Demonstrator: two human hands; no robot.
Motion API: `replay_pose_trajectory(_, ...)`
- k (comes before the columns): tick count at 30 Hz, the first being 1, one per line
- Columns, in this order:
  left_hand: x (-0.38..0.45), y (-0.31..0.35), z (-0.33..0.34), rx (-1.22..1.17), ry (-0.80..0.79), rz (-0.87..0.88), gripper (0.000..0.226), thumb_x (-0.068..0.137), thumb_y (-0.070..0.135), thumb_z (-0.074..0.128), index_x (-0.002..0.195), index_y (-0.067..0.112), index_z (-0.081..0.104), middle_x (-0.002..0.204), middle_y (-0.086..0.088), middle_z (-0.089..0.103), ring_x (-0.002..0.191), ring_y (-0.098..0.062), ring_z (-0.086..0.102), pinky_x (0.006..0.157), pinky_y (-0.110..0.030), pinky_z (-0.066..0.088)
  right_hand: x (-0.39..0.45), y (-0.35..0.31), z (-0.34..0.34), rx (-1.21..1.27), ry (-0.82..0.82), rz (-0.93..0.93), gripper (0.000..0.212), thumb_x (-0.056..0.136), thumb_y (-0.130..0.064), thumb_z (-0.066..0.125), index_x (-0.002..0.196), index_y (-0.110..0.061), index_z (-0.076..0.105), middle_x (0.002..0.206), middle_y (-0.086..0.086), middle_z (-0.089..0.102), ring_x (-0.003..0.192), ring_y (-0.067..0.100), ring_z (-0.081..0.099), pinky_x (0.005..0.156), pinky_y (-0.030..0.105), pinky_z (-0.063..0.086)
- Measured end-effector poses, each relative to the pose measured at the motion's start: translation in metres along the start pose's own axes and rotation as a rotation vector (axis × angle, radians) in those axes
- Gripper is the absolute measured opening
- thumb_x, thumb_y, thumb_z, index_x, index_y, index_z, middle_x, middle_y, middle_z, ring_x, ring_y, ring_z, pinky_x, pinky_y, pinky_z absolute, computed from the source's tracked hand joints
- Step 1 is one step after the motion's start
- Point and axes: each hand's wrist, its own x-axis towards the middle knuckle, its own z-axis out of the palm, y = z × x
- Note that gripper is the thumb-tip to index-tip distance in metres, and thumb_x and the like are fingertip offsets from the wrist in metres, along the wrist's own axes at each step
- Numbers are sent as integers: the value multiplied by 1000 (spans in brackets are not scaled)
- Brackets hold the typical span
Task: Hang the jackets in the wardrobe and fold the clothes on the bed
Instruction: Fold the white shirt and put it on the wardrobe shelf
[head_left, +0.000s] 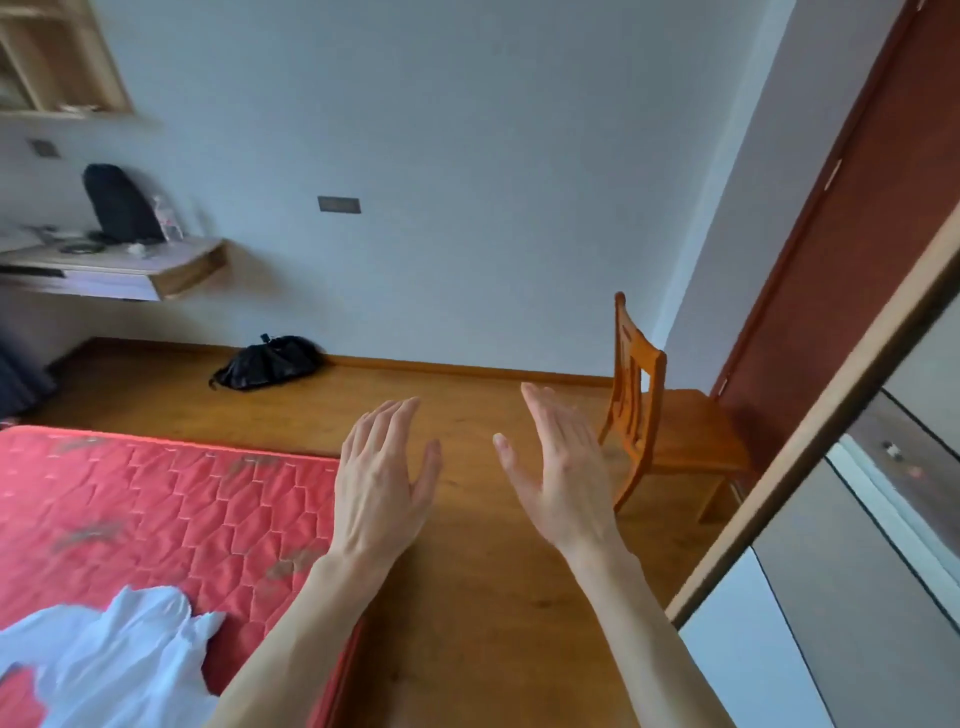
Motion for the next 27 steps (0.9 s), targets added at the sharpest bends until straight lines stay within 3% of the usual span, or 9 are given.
replay_pose_trajectory(3, 10, -33, -6, 68, 50, -96, 45, 105, 33, 56, 146, 14, 54, 143, -5, 61, 139, -23, 50, 116, -46, 42, 34, -9, 40, 68, -97, -54, 72, 104, -67, 35, 161, -23, 35, 165, -4, 38, 154, 8, 27, 127, 32, 21)
replay_pose_trajectory(6, 6, -72, -22, 150, 101, -196, 46, 105, 37, 54, 145, 14, 56, 141, -4, 62, 137, -23, 52, 114, -46, 43, 59, -29, 83, 161, -174, -116, 70, 104, -64, 39, 160, -22, 36, 164, -2, 40, 153, 6, 26, 126, 43, 30)
replay_pose_trajectory(10, -12, -130, -47, 255, 181, -345, 45, 102, 35, 56, 142, 14, 58, 138, -5, 64, 131, -25, 55, 110, -45, 44, 81, -68, 140, 269, -265, -224, 72, 104, -65, 37, 159, -18, 39, 162, 2, 44, 153, 15, 34, 122, 50, 35)
replay_pose_trajectory(18, -60, -252, -89, 364, 279, -637, 53, 101, 47, 46, 141, 15, 60, 137, -4, 66, 128, -29, 59, 108, -47, 46, 106, -173, 256, 409, -443, -395, 73, 102, -66, 37, 159, -21, 37, 163, 0, 41, 155, 13, 29, 129, 43, 20)
replay_pose_trajectory(23, -72, -328, -114, 389, 346, -771, 51, 101, 43, 45, 138, 13, 61, 134, -7, 67, 125, -32, 60, 106, -47, 45, 114, -236, 332, 449, -529, -495, 69, 104, -63, 41, 158, -20, 39, 162, 0, 44, 153, 7, 28, 126, 31, 12)
replay_pose_trajectory(27, -85, -387, -140, 393, 379, -873, 51, 101, 43, 43, 138, 12, 62, 134, -9, 68, 124, -33, 60, 104, -49, 47, 113, -284, 390, 471, -581, -553, 66, 105, -57, 46, 157, -16, 41, 160, 1, 46, 150, 4, 29, 126, 32, 18)
